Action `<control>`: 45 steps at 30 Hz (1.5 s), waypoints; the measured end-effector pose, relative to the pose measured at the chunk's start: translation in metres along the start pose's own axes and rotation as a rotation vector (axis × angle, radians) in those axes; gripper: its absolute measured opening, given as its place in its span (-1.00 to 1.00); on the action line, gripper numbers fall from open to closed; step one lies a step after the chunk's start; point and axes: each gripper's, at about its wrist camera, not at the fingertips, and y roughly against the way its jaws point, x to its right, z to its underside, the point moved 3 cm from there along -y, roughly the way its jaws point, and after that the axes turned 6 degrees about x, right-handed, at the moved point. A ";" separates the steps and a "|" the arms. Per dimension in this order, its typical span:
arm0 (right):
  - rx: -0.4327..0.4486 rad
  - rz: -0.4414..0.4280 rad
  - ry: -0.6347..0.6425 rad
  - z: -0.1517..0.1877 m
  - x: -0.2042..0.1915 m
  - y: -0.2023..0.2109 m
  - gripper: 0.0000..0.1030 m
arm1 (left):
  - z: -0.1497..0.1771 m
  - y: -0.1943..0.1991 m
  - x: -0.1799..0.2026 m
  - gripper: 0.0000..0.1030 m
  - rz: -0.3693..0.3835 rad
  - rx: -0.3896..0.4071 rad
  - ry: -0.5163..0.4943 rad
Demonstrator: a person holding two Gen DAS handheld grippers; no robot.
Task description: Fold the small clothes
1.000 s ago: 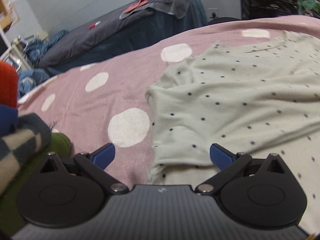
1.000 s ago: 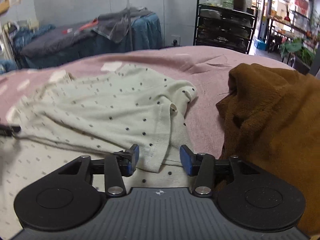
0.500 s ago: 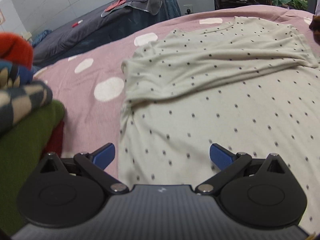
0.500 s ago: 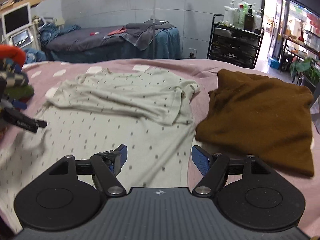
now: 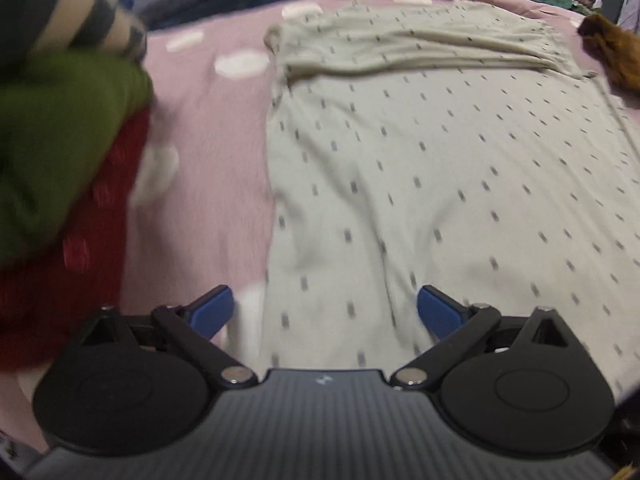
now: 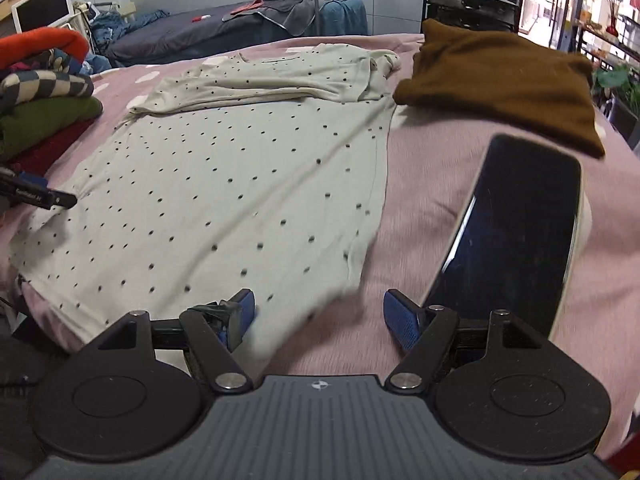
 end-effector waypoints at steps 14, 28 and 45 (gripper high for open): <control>-0.062 -0.078 -0.019 -0.003 -0.018 -0.003 -0.59 | 0.021 0.043 0.026 -0.90 0.179 -0.159 -0.127; 0.023 -0.236 -0.192 -0.176 0.034 -0.095 -0.73 | -0.189 -0.037 -0.024 -0.90 0.093 0.223 0.091; 0.283 0.161 0.029 -0.280 0.051 -0.240 0.96 | -0.322 -0.168 -0.013 0.92 -0.334 0.391 0.032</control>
